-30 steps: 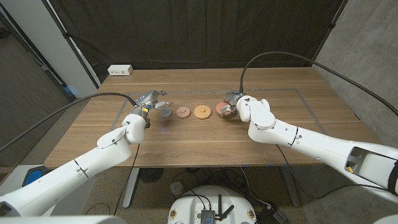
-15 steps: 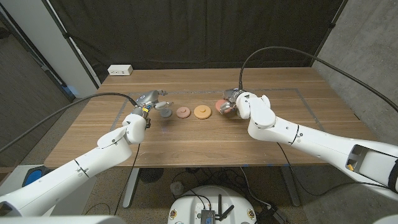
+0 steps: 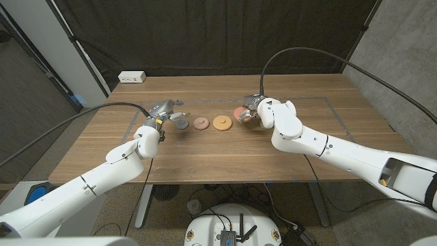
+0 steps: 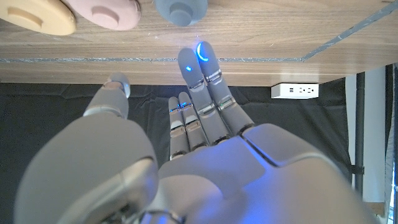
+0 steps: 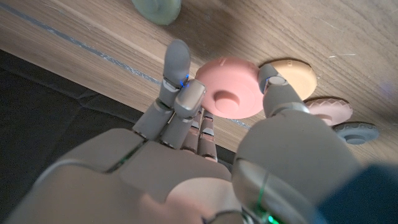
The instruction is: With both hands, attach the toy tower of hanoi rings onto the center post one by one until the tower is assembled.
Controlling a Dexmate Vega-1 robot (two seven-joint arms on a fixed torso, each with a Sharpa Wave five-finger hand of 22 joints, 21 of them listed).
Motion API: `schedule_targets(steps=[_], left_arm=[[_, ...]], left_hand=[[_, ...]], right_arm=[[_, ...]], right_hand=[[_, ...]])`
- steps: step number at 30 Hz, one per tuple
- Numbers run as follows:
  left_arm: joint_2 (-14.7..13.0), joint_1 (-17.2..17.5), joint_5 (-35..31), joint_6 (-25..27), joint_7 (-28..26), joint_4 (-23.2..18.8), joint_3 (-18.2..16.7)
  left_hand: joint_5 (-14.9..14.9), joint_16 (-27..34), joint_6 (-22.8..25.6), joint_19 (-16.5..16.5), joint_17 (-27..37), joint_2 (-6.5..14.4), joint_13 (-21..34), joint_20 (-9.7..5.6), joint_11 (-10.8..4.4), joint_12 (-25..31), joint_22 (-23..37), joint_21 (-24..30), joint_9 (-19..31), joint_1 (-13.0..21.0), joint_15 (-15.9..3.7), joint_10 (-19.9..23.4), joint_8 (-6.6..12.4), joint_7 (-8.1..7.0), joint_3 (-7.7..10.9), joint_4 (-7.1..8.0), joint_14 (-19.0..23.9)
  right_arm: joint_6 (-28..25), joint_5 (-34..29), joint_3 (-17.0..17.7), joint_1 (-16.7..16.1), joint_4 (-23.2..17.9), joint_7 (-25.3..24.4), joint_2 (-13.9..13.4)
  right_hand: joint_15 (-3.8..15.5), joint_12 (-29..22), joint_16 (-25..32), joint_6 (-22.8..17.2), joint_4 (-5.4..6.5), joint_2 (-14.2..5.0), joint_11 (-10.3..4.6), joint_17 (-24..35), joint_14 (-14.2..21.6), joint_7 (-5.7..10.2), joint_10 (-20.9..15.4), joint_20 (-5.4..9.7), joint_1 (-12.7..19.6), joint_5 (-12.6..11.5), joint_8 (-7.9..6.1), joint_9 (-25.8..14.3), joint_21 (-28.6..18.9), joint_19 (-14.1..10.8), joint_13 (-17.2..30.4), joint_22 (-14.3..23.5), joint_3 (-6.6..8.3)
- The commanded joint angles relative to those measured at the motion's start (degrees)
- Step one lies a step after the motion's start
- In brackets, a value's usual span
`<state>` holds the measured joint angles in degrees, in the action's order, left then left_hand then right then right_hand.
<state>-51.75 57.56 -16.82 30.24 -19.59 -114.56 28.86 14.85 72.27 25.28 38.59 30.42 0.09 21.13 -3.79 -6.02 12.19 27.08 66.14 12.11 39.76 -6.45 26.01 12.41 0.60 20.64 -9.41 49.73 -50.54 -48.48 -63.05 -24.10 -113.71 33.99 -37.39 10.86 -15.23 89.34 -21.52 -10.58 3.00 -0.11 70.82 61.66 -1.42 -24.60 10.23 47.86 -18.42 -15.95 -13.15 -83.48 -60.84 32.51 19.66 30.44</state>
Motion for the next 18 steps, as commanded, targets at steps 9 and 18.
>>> schedule_targets(steps=[9,18], left_arm=[[-1.5,2.6,2.1,-2.6,-1.7,0.6,-2.9],[-1.8,3.7,2.1,-2.2,-2.7,0.2,-3.6]], left_hand=[[0.3,0.4,0.6,-0.1,0.0,0.5,0.1,-4.7,0.13,-0.2,-0.1,0.7,0.2,0.0,-6.09,0.5,-0.24,-0.07,0.25,0.06,-0.3],[0.3,0.5,0.8,-0.1,-0.2,0.6,0.2,-4.71,-0.05,-0.2,-0.4,1.0,0.2,0.1,-6.1,0.8,-0.17,-0.14,0.28,0.02,-0.1]], right_arm=[[6.0,-1.2,2.0,-0.4,1.8,1.4,2.0],[8.3,-0.8,3.0,-0.7,3.0,0.7,3.3]], right_hand=[[1.67,0.0,0.0,-3.4,1.22,-1.19,-6.04,0.1,0.7,2.85,-7.0,2.54,1.8,-0.4,-0.15,-0.2,-0.2,-0.6,0.6,-0.2,1.81],[1.67,0.1,0.0,-3.6,1.24,-1.17,-6.18,0.2,0.8,2.86,-7.1,2.54,1.8,-0.4,-0.12,-0.2,-0.3,-0.7,0.7,-0.2,1.89]])
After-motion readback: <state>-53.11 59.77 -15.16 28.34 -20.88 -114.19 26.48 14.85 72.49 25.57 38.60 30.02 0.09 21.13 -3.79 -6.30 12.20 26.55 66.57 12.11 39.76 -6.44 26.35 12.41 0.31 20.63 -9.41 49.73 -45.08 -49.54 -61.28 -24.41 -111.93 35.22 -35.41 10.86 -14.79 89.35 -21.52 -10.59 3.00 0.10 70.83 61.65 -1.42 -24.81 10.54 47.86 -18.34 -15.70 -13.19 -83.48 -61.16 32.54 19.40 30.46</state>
